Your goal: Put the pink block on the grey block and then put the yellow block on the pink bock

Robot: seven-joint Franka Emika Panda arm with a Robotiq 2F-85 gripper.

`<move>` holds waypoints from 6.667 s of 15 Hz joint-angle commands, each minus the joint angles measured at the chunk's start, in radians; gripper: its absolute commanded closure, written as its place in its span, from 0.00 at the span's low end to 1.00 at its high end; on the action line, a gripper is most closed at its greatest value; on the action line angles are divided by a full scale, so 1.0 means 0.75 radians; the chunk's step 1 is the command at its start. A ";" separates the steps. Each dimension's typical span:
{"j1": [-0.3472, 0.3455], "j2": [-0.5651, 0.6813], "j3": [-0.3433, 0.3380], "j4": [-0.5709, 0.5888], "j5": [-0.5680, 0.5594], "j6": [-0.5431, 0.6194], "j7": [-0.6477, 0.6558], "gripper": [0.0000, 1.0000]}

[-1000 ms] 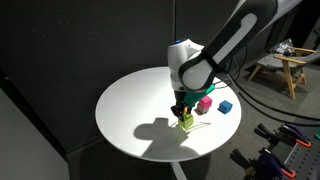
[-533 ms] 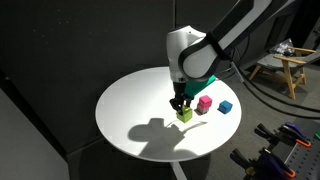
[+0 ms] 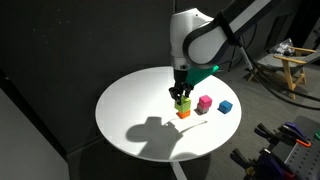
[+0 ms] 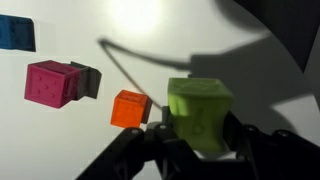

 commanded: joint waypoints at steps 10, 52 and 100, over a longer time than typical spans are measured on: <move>-0.210 -0.285 -0.019 -0.293 -0.007 0.082 0.086 0.75; -0.410 -0.154 -0.132 -0.167 0.001 0.115 0.072 0.75; -0.375 -0.279 -0.112 -0.089 0.016 -0.175 -0.020 0.00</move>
